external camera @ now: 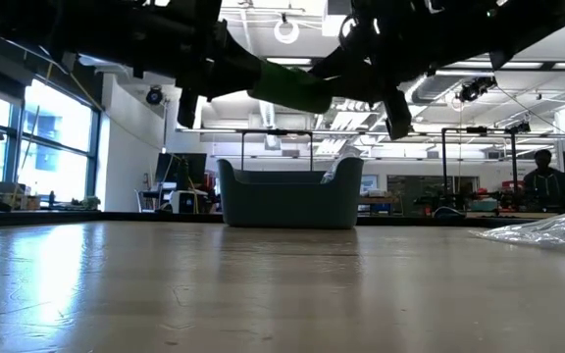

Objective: Roll bandage
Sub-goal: Roll the green bandage

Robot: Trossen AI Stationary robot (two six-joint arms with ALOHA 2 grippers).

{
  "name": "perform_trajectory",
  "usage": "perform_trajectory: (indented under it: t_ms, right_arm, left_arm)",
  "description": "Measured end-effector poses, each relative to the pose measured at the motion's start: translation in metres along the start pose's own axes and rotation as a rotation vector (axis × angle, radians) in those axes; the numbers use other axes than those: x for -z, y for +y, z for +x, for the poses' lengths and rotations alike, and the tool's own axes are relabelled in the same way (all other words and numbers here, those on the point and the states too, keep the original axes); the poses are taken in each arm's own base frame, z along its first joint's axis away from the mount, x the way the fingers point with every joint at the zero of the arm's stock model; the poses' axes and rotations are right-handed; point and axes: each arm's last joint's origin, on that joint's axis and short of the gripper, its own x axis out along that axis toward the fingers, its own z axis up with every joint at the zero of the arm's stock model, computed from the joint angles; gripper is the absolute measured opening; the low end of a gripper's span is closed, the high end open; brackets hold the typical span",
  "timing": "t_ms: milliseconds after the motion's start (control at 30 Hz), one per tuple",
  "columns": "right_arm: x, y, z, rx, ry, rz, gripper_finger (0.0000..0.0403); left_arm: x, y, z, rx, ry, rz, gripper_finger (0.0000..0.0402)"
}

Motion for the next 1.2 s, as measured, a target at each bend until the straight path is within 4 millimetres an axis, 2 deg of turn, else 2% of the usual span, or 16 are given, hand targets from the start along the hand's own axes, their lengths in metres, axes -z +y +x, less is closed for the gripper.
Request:
perform_trajectory:
  t_ms: [167, 367, 433, 500, 567, 667, 800, 900, 1033, 1200]
  right_arm:
    - [-0.005, -0.011, -0.001, 0.115, 0.084, 0.225, 0.0010]
    - [-0.012, -0.039, 0.005, 0.173, 0.096, 0.255, 0.0010]
    - [-0.013, -0.059, 0.007, 0.223, 0.102, 0.290, 0.0004]
    - [-0.009, -0.072, 0.010, 0.223, 0.136, 0.327, 0.0002]
    - [-0.002, -0.077, 0.016, 0.181, 0.174, 0.374, 0.0003]
    - [0.015, -0.088, 0.023, 0.128, 0.234, 0.462, 0.0001]
    - [0.035, -0.085, 0.027, -0.046, 0.208, 0.554, 0.0001]
    - [0.048, -0.082, 0.029, -0.129, 0.170, 0.694, 0.0001]
    - [0.053, -0.078, 0.029, -0.205, 0.161, 0.804, 0.0001]
    - [0.058, -0.078, 0.029, -0.208, 0.182, 0.867, 0.0004]
  left_arm:
    - [-0.002, 0.000, 0.000, 0.001, -0.009, 0.025, 0.0010]
    - [-0.001, -0.002, 0.000, 0.049, 0.023, 0.032, 0.0010]
    - [0.008, -0.002, -0.001, 0.108, 0.111, 0.065, 0.0010]
    - [0.012, -0.001, -0.001, 0.147, 0.160, 0.075, 0.0010]
    - [0.006, -0.005, -0.001, 0.178, 0.132, 0.058, 0.0010]
    - [0.011, -0.007, -0.004, 0.202, 0.161, 0.108, 0.0010]
    - [0.007, -0.010, -0.004, 0.224, 0.125, 0.149, 0.0010]
    - [0.009, -0.010, -0.005, 0.236, 0.129, 0.177, 0.0010]
    - [0.007, -0.011, -0.004, 0.257, 0.119, 0.200, 0.0010]
    - [0.006, -0.009, -0.002, 0.283, 0.126, 0.224, 0.0010]
